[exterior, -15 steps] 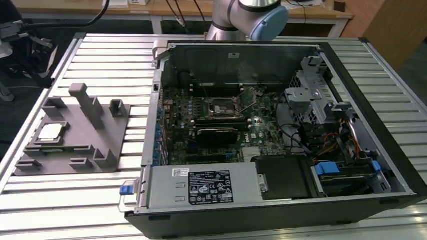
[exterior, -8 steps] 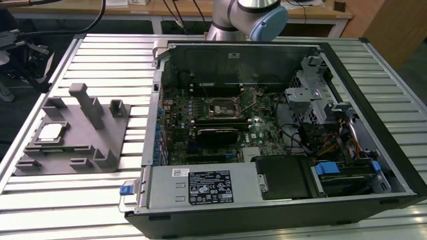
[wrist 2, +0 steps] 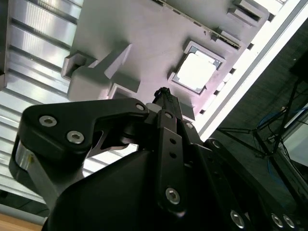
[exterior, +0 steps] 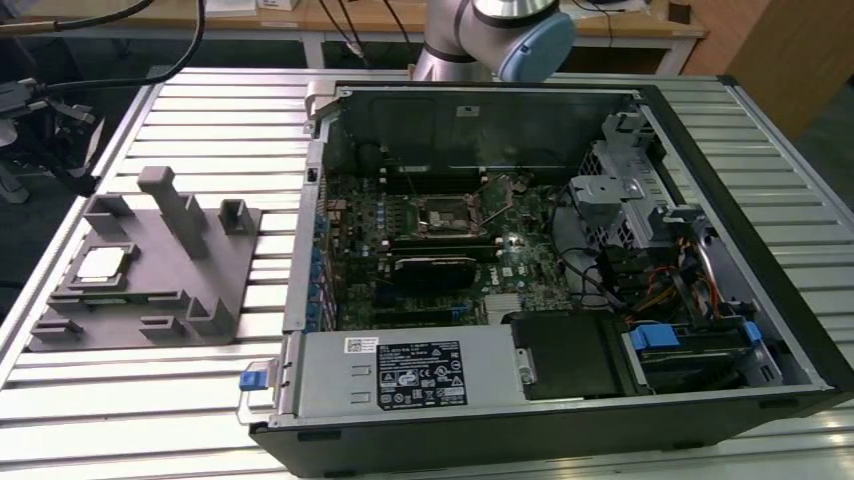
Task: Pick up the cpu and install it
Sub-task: 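Reach for the cpu, then pick up the cpu and move it towards the insertion slot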
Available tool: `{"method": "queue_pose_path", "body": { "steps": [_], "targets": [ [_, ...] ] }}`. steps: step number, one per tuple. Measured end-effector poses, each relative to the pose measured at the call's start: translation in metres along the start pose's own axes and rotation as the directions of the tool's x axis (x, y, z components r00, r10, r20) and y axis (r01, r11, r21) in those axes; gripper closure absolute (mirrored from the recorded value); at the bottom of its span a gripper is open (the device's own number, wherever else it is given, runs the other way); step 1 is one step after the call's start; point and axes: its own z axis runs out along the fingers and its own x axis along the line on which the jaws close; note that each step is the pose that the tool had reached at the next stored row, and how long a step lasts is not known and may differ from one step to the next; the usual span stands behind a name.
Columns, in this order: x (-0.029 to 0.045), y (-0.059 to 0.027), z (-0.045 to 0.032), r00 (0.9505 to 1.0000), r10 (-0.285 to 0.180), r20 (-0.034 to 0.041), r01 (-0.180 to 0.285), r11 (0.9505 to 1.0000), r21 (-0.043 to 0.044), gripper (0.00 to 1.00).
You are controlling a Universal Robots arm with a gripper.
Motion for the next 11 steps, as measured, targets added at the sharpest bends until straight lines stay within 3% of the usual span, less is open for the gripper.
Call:
{"method": "queue_pose_path", "body": {
  "steps": [6, 11],
  "targets": [
    [0.0045, -0.0008, 0.0105, 1.0000, 0.000, -0.0001, 0.000, 1.0000, 0.0001, 0.89],
    [0.0048, -0.0008, 0.0117, 1.0000, 0.000, -0.0001, 0.000, 1.0000, 0.0001, 0.89]
  ]
}}
